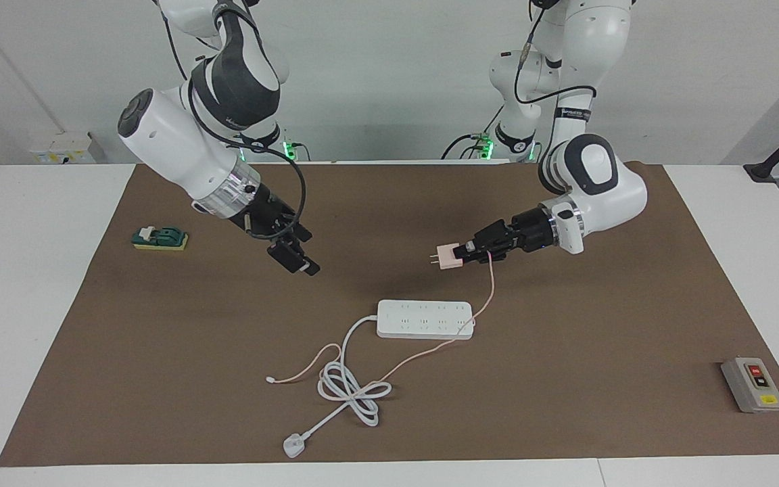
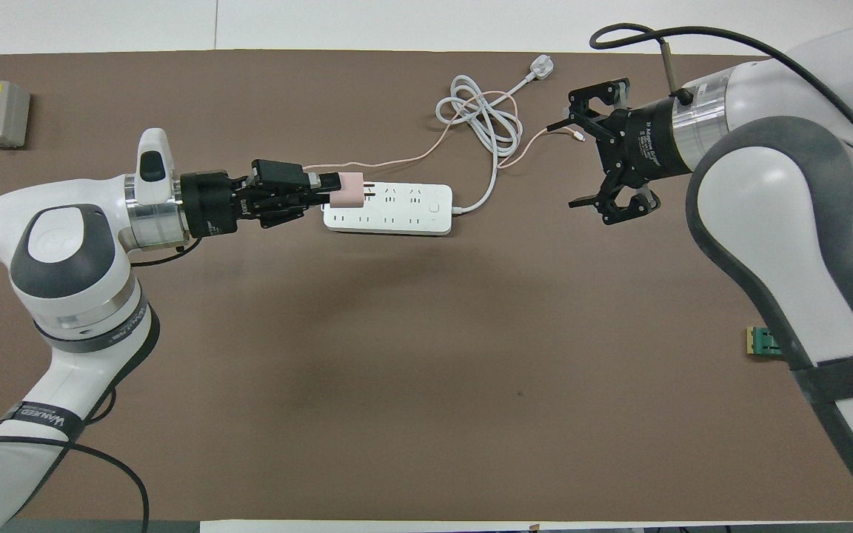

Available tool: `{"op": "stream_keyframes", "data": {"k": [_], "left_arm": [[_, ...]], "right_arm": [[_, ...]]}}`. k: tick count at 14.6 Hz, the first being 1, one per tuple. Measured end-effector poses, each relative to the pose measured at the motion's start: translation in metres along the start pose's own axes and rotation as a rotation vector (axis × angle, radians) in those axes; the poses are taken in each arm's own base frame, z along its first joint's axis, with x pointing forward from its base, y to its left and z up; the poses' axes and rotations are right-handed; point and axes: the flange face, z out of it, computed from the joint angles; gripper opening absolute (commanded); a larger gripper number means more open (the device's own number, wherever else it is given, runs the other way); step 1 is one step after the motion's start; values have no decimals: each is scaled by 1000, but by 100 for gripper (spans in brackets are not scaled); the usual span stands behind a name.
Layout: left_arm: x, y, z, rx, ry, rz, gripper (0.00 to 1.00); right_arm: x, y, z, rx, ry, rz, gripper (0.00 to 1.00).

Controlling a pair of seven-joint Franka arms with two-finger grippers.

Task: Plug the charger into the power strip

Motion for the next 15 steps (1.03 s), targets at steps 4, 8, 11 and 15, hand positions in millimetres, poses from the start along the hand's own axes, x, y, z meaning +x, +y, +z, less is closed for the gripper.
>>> {"op": "stream_keyframes", "data": {"k": [4,8,11,15], "left_arm": [[-26,66,-68,285,19,-68,0],[-52,71,-138,558,-18,-108,0],[-53,67,-182,725,-33,-106,0],[-54,57,-224,846,-49,-39,0]], "right_arm": [[13,23,-36,-130,78,-382,100],[14,43,-66,-316,155,-796,100],[20,66,-100,-436,139,-1034,100],[5,98,-148,-530,124,-1099,100]]}}
